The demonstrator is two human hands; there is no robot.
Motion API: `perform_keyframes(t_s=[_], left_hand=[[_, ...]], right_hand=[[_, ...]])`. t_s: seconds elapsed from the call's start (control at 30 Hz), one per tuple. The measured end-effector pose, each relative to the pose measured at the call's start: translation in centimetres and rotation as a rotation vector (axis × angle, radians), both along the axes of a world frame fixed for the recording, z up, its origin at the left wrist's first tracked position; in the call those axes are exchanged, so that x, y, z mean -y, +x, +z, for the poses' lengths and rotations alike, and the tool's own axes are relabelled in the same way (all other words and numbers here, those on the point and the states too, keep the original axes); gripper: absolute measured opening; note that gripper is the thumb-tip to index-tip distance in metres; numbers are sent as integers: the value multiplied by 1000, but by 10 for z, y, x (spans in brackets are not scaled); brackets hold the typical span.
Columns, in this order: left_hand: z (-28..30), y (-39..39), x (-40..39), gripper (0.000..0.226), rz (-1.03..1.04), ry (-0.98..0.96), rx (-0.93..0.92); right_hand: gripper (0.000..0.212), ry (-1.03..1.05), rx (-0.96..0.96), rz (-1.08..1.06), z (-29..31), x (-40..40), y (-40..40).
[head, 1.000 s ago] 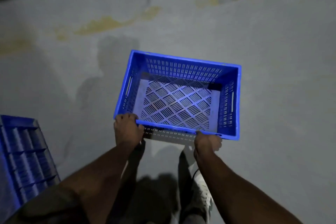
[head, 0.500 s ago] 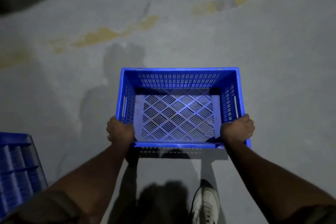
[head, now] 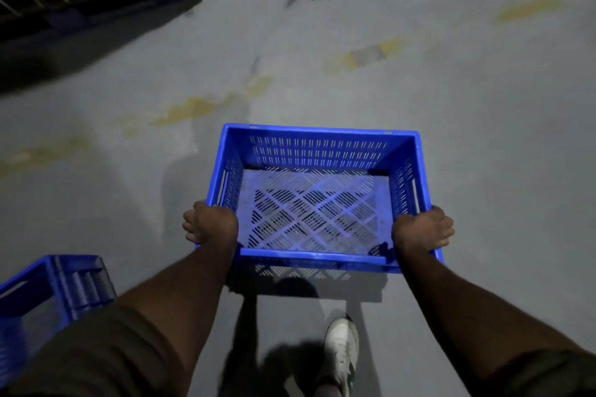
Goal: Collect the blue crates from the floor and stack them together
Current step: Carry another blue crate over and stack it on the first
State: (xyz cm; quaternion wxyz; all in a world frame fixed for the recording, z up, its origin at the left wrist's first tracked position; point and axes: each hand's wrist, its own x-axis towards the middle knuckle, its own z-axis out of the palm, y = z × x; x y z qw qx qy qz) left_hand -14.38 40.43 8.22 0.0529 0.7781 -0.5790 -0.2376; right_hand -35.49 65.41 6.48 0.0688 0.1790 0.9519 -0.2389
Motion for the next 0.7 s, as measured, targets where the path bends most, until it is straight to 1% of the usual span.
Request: perform_keyframes(t_s=[0.2, 0.27, 0.37, 0.53, 0.63, 0.7], left_hand=[[190, -35, -13, 29, 25, -77, -15], [245, -45, -14, 29, 27, -91, -10], [315, -63, -14, 27, 36, -146, -49], [399, -97, 1, 32, 90, -168, -102], [435, -127, 21, 39, 91, -169, -149], [449, -148, 38, 43, 101, -167, -157]], right_hand=[[50, -40, 0, -29, 190, -11, -32], [48, -48, -11, -43, 247, -11, -45], [45, -113, -74, -65, 319, -3, -67], [42, -152, -95, -51, 404, 15, -104], [41, -191, -98, -50, 439, 32, -134], [40, -190, -102, -74, 455, 44, -157]])
